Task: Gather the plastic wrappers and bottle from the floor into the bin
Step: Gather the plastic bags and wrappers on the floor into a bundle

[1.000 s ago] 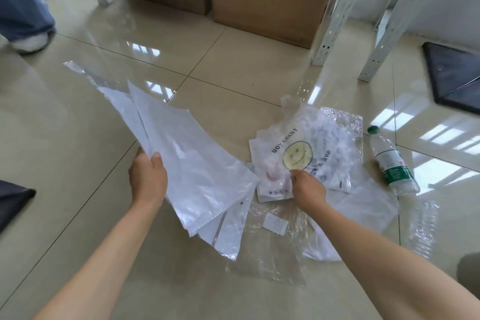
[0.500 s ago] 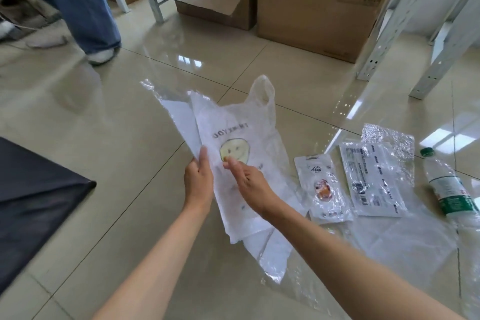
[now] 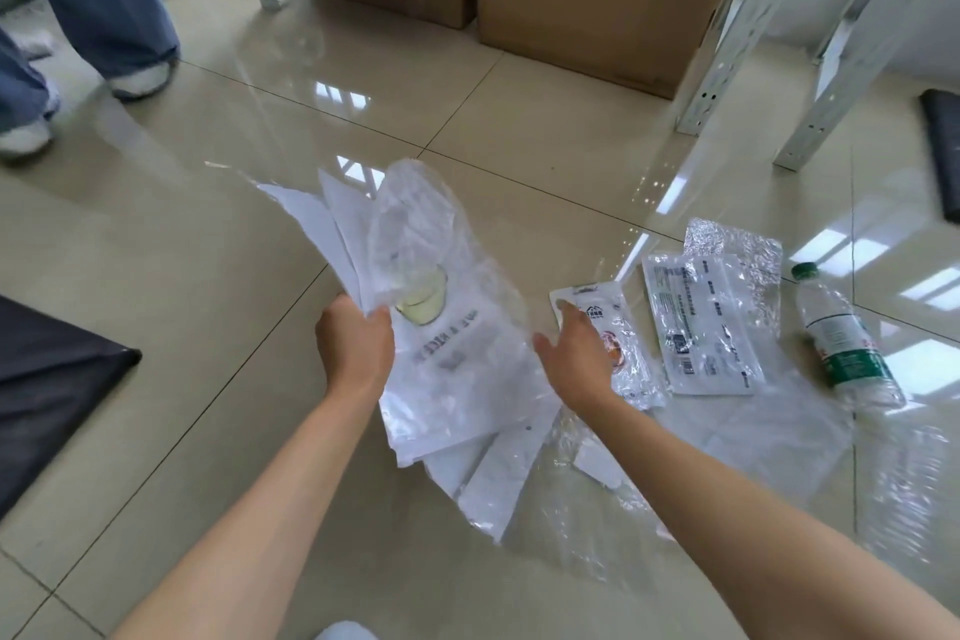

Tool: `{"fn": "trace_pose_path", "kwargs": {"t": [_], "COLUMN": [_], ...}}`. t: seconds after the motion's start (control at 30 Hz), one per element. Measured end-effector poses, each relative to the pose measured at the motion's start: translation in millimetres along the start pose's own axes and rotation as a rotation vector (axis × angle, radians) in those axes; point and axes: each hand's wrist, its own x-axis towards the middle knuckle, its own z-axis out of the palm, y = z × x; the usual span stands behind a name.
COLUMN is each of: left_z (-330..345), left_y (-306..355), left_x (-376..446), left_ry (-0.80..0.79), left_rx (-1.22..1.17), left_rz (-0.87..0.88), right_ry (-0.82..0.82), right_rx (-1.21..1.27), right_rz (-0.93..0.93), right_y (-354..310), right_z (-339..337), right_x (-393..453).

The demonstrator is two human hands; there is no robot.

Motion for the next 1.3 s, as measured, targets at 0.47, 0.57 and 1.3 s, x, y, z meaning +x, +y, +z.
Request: {"fn": "trace_pose_path", "kwargs": {"t": [0.47, 0.57, 1.3], "left_z": [7.5, 8.0, -3.1], "left_y": [-5.3, -4.8, -3.0], "left_x": [0.7, -1.3, -10.0], "left_ry": [-0.014, -0.014, -0.202], "left_rx": [0.009, -0.004, -0.356], "left_rz": [0.064, 0.065, -0.046], "right_ry": [0.05, 0.098, -0.174], "right_rx": [-0.533, -0.435, 0.566], "right_rz": [0.312, 0.277, -0.372], "right_y": [87.8, 86.0, -105.6], "right_z": [-22.2, -22.4, 29.4], "right_x": [26.4, 26.8, -52.9]}}
